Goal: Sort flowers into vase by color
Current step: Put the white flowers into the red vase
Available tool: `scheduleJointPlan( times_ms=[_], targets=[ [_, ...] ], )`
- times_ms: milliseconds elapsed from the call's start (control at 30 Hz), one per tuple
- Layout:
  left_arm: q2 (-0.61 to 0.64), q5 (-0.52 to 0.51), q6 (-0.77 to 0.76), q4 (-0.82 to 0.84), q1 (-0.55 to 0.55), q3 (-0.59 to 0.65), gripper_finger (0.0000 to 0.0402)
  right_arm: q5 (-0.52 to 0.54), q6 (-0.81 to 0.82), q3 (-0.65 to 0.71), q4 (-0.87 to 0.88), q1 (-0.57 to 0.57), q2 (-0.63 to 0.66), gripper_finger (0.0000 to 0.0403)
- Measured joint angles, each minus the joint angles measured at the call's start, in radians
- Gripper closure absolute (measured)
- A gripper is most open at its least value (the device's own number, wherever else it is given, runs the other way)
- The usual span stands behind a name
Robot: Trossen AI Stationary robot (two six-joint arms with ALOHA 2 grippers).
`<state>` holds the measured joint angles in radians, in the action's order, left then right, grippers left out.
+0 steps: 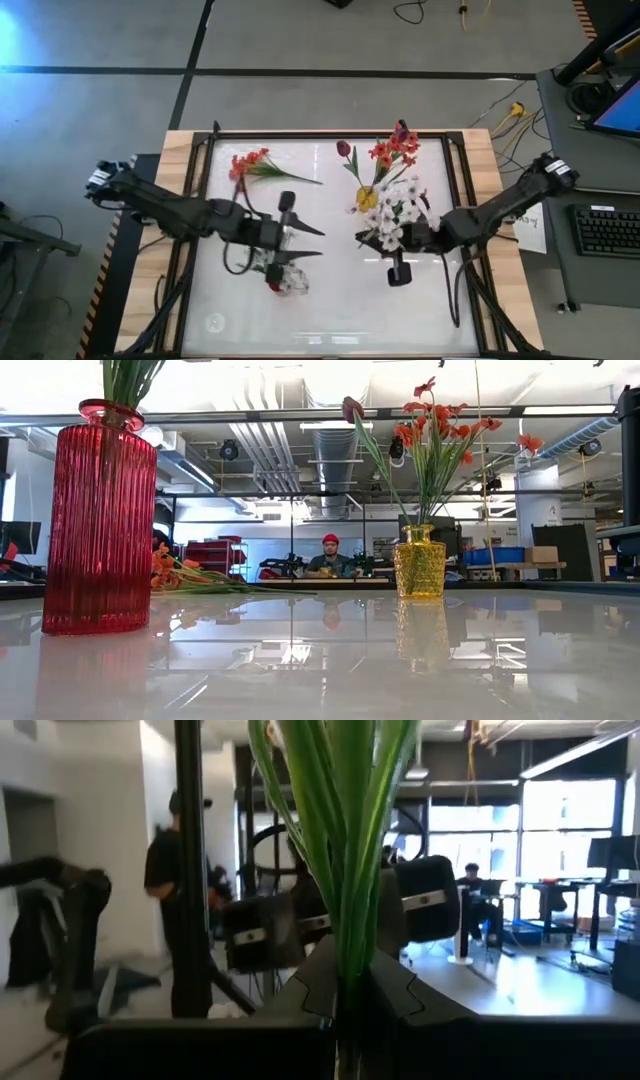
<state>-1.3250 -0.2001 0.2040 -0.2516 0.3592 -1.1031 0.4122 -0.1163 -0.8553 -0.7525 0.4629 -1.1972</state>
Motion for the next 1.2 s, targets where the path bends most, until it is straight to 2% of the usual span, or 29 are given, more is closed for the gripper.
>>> scheduleJointPlan(
  times_ms=[200, 367, 500, 767, 900, 1100, 1200],
  targets=[
    [-0.125, 0.000, -0.012, -0.009, 0.000, -0.095, 0.0238, -0.012, -0.003, 0.026, -0.153, 0.002, -0.082, 0.0390],
    [-0.201, -0.036, -0.013, 0.046, -0.001, -0.190, 0.0238, -0.031, -0.057, -0.016, -0.172, 0.007, -0.130, 0.0390],
    [-0.234, -0.065, -0.011, 0.079, -0.001, -0.232, 0.0238, -0.053, -0.115, -0.061, -0.172, 0.013, -0.162, 0.0390],
    [-0.236, -0.064, -0.001, 0.094, -0.001, -0.228, 0.0244, -0.053, -0.210, -0.106, -0.169, 0.013, -0.188, 0.0390],
    [-0.237, -0.064, -0.003, 0.094, -0.001, -0.217, 0.0279, -0.053, -0.221, -0.107, -0.170, 0.008, -0.189, 0.0390],
    [-0.238, -0.063, 0.015, 0.076, -0.001, -0.196, 0.0382, -0.053, -0.249, -0.105, -0.131, 0.008, -0.188, 0.0390],
    [-0.239, -0.062, 0.025, 0.063, -0.001, -0.194, 0.0393, -0.053, -0.263, -0.105, -0.102, 0.008, -0.187, 0.0390]
  ],
)
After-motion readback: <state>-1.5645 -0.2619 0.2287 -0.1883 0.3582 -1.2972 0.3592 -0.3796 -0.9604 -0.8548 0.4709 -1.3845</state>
